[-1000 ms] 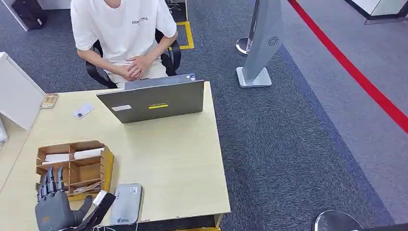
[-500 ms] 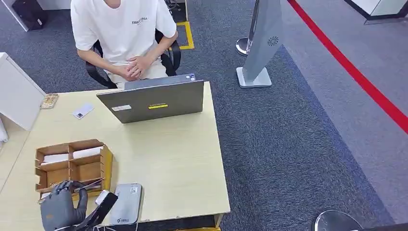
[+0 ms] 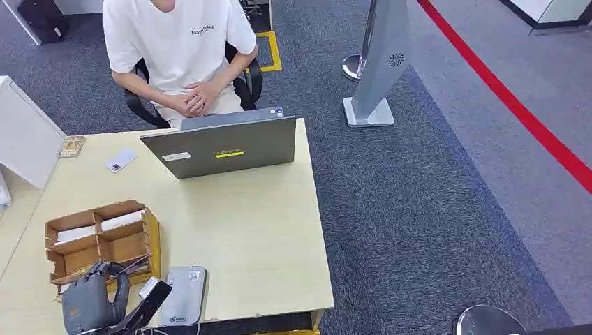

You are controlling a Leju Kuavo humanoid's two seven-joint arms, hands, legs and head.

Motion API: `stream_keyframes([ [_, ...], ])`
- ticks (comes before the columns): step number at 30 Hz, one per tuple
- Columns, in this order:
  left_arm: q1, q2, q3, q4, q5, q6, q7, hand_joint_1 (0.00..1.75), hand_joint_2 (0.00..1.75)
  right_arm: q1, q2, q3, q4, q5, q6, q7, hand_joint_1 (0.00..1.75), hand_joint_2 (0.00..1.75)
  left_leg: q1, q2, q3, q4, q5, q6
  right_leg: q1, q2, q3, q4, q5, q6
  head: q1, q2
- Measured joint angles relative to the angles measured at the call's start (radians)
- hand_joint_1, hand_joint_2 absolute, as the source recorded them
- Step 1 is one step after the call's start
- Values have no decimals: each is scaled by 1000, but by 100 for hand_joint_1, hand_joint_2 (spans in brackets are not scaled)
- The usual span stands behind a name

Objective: Pass the card to the sensor for recognition and then transmit it.

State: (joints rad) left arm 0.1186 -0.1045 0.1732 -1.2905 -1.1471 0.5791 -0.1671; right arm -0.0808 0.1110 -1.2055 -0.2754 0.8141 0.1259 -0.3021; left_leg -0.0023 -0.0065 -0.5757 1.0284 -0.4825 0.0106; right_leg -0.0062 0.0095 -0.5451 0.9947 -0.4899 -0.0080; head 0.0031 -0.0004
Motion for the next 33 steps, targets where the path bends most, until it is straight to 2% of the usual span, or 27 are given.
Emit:
stream_keyframes([
  [11, 3, 3, 0, -6, -41, 20, 2, 175, 175, 0, 0, 0, 0, 0, -3, 0, 0, 175, 0, 0, 0, 0, 0, 0, 0, 0, 0, 0, 0, 0, 0, 0],
  [17, 41, 4, -30, -175, -82, -64, 59, 175, 175, 0, 0, 0, 0, -2, -3, 0, 0, 175, 0, 0, 0, 0, 0, 0, 0, 0, 0, 0, 0, 0, 0, 0],
  [23, 56, 10, -57, -257, -84, -63, 65, 175, 175, 1, 0, 0, 0, -3, -3, 0, 0, 175, 0, 0, 0, 0, 0, 0, 0, 0, 0, 0, 0, 0, 0, 0],
  [28, 67, 44, -129, -397, -74, -103, 93, 175, 175, 1, 0, -2, 0, -11, -3, 0, 0, 175, 0, 0, 0, 0, 0, 0, 0, 0, 0, 0, 0, 0, 0, 0],
  [33, 71, 76, -202, -524, -44, -127, 95, 175, 175, 1, 0, -6, 0, -15, -3, 0, 0, 175, 0, 0, 0, 0, 0, 0, 0, 0, 0, 0, 0, 0, 0, 0],
])
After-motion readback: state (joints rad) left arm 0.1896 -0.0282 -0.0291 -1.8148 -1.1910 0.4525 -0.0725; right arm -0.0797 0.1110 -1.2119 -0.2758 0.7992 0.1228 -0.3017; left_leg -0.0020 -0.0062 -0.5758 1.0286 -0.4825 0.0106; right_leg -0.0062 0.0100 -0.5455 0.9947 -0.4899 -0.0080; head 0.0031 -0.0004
